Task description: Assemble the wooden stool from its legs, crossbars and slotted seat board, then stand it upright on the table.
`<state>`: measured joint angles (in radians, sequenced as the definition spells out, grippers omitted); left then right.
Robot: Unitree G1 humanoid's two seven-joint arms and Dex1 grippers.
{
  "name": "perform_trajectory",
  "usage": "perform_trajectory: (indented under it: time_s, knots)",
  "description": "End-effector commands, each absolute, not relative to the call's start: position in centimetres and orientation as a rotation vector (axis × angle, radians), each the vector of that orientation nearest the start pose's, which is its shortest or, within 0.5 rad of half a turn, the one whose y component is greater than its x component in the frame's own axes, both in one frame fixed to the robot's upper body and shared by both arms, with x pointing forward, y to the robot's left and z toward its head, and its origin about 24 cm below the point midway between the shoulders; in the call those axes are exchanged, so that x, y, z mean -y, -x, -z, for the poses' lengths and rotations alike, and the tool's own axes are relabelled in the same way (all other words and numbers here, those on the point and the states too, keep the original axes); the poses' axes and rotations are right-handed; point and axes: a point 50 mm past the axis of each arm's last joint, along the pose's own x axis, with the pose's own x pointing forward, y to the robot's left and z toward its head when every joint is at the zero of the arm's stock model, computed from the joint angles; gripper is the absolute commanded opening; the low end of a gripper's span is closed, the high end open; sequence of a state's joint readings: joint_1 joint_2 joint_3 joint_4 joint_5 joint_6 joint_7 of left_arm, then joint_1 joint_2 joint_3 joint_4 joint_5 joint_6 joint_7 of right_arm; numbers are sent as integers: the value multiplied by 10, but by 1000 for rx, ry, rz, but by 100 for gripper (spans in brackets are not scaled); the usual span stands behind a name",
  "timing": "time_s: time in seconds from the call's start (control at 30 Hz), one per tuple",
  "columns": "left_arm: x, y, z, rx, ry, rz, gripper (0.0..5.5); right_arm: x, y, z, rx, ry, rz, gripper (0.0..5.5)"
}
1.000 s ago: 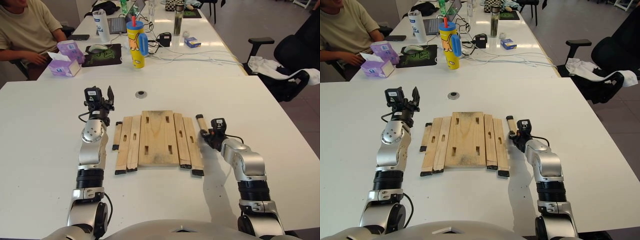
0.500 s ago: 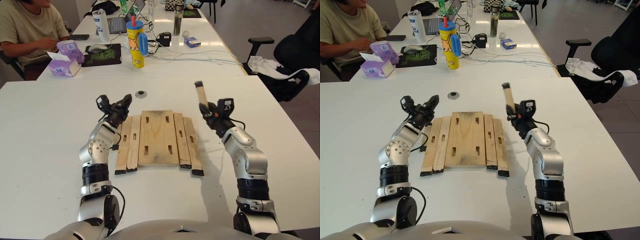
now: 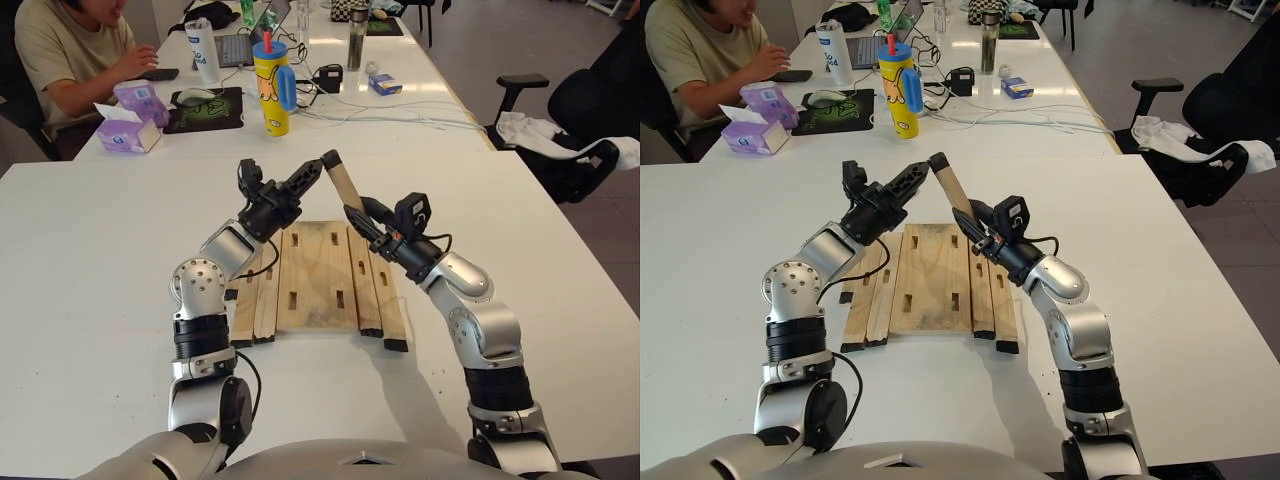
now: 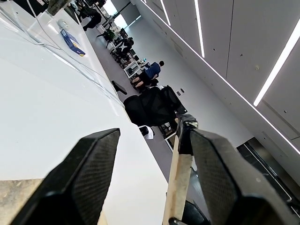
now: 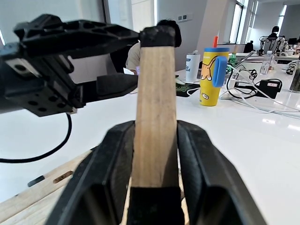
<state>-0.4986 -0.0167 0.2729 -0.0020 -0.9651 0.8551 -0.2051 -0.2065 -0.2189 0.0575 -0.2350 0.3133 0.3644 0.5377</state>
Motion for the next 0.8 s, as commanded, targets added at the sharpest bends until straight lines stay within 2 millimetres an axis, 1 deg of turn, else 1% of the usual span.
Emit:
perform_trajectory:
  time_s: [0.03, 0.23, 0.47, 0.53, 0.67, 0.8]
  knots:
    - [-101, -312, -143, -193, 890, 745, 277, 117, -265, -116, 67, 5, -797, 130]
    - [-99, -309, -145, -198, 884, 781, 277, 123, -269, -109, 38, 33, -740, 130]
    - [-97, -303, -147, -195, 864, 837, 277, 123, -267, -105, 13, 14, -743, 130]
    - [-96, -301, -147, -197, 840, 850, 277, 125, -269, -103, 1, -8, -720, 130]
    - [-101, -299, -143, -202, 792, 849, 277, 132, -273, -99, -28, 1, -683, 130]
    - [-98, -296, -143, -199, 755, 883, 277, 133, -274, -97, -40, 11, -681, 130]
